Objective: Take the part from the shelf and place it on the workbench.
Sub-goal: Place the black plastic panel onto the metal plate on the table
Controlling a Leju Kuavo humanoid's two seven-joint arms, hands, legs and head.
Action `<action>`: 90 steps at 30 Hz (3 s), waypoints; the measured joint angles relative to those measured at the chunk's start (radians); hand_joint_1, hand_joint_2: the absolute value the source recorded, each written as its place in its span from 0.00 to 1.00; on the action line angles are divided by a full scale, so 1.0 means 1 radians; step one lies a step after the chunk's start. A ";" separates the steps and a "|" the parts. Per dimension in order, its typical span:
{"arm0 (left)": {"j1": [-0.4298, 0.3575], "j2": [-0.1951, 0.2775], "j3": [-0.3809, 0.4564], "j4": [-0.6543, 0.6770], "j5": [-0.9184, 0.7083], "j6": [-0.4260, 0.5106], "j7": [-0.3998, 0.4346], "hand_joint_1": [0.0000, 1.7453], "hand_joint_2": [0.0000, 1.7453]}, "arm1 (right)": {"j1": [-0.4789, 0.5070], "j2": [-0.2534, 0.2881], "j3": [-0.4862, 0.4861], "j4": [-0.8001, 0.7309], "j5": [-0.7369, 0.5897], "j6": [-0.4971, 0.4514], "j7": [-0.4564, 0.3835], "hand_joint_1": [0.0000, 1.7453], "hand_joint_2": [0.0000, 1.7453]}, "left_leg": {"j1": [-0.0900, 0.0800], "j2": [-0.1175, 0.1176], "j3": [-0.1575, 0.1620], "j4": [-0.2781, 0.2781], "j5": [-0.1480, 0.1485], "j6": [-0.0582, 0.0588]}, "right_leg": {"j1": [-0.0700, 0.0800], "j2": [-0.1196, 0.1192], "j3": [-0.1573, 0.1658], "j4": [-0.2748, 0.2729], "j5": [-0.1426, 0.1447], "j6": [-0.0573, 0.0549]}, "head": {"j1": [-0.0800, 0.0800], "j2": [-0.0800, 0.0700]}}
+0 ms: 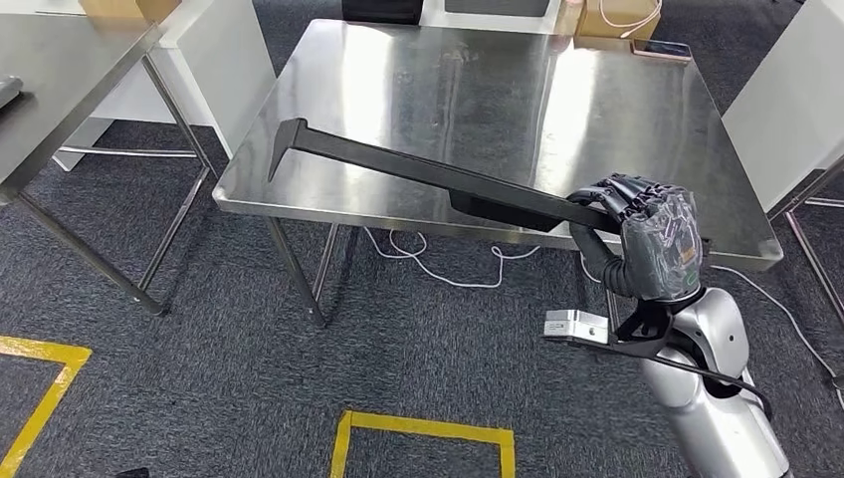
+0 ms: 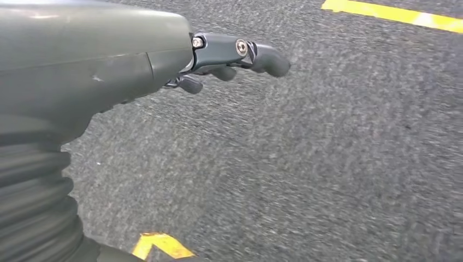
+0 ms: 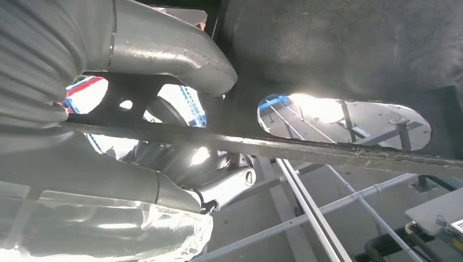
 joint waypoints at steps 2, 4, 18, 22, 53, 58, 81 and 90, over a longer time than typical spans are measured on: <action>0.003 0.000 0.000 0.000 0.000 0.000 0.001 0.00 1.00 | 0.001 0.001 0.002 0.001 0.000 0.000 0.000 1.00 1.00 | 0.002 0.005 -0.012 -0.102 0.058 0.002 | -0.004 0.000 0.045 -0.002 -0.040 0.009 | 0.000 0.000; 0.007 0.001 0.000 0.000 0.000 0.002 0.002 0.00 1.00 | 0.003 0.005 0.006 0.005 0.000 0.000 0.000 1.00 1.00 | -0.003 0.009 -0.007 -0.203 0.218 0.014 | -0.003 0.002 0.082 -0.008 -0.082 0.021 | -0.001 0.000; -0.053 -0.021 0.001 0.000 -0.013 0.033 0.019 0.00 1.00 | -0.058 -0.012 -0.006 0.149 0.073 -0.029 0.107 1.00 1.00 | -0.022 -0.040 0.287 -0.290 0.100 0.072 | 0.022 0.003 -0.224 0.141 -0.085 0.059 | 0.008 -0.001; -0.064 -0.026 0.003 -0.004 -0.006 0.014 -0.061 0.00 1.00 | -0.123 -0.032 -0.051 0.247 0.068 -0.049 0.116 1.00 1.00 | -0.027 -0.045 0.335 -0.293 0.059 0.057 | 0.024 0.003 -0.210 0.018 0.118 0.048 | 0.010 -0.001; -0.109 -0.037 0.028 -0.023 0.063 0.103 -0.274 0.00 0.00 | -0.546 -0.095 -0.183 1.039 0.227 -0.037 0.183 0.00 0.00 | -0.017 -0.003 0.166 -0.257 0.150 0.047 | 0.000 -0.011 -0.161 -0.002 0.135 0.063 | 0.000 -0.001; -0.036 -0.037 0.030 -0.015 0.072 0.105 -0.308 0.00 0.00 | -0.545 -0.112 -0.192 1.058 0.209 -0.036 0.148 0.00 0.00 | -0.016 -0.002 0.166 -0.257 0.147 0.049 | 0.001 -0.011 -0.162 -0.002 0.132 0.074 | 0.000 -0.001; -0.014 -0.037 0.049 0.000 0.081 0.100 -0.266 0.00 0.00 | -0.576 -0.108 -0.217 1.114 0.156 0.153 0.189 0.00 0.00 | -0.011 -0.002 0.167 -0.258 0.145 0.047 | 0.007 -0.011 -0.164 0.003 0.129 0.076 | 0.000 -0.001; -0.012 -0.037 0.049 0.001 0.066 0.088 -0.268 0.00 0.00 | -0.593 -0.141 -0.252 1.132 0.136 0.308 0.285 0.00 0.00 | -0.011 -0.002 0.167 -0.266 0.146 0.046 | 0.006 -0.012 -0.166 0.003 0.129 0.076 | 0.000 -0.001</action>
